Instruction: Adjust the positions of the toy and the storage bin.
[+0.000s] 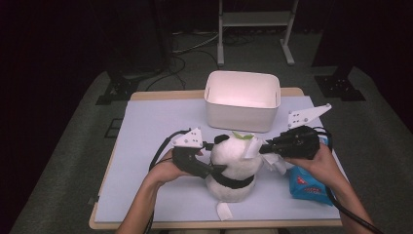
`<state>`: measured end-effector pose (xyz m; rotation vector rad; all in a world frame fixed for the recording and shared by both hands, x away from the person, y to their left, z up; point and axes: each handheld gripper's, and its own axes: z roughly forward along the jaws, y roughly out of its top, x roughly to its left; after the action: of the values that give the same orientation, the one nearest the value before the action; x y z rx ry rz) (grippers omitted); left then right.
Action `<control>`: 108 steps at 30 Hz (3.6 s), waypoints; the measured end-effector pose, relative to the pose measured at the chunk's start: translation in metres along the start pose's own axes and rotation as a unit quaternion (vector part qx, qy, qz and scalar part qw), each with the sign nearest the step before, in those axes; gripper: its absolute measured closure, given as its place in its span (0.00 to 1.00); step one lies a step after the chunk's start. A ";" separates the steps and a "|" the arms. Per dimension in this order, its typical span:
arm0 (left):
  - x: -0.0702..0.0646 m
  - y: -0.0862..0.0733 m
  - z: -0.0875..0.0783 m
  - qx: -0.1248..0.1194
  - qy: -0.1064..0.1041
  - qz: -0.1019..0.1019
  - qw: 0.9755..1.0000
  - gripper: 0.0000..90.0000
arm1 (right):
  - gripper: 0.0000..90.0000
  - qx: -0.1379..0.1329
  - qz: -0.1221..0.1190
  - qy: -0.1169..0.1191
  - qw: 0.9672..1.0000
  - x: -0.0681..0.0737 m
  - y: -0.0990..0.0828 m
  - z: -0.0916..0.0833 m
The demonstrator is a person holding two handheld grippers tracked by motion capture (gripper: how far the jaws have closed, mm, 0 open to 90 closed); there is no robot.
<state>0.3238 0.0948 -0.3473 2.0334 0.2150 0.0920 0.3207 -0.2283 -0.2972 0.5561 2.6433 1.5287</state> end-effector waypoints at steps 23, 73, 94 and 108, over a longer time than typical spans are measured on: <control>-0.004 0.003 0.000 0.003 -0.010 0.026 1.000 0.35 | 0.92 -0.013 0.024 -0.027 0.999 -0.015 -0.004 -0.019; -0.012 0.016 0.007 0.019 -0.020 0.051 0.998 0.36 | 0.92 0.028 -0.047 0.032 0.998 0.014 0.060 0.014; -0.012 0.023 0.011 0.013 -0.015 0.055 0.998 0.41 | 0.92 0.038 -0.030 0.009 0.999 0.011 0.032 -0.008; -0.014 0.044 0.005 0.042 -0.013 0.069 0.997 0.42 | 0.92 0.008 -0.039 0.011 0.999 0.016 0.041 -0.013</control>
<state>0.3160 0.0684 -0.3105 2.1305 0.0630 0.1446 0.3149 -0.2159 -0.2537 0.4346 2.6603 1.5028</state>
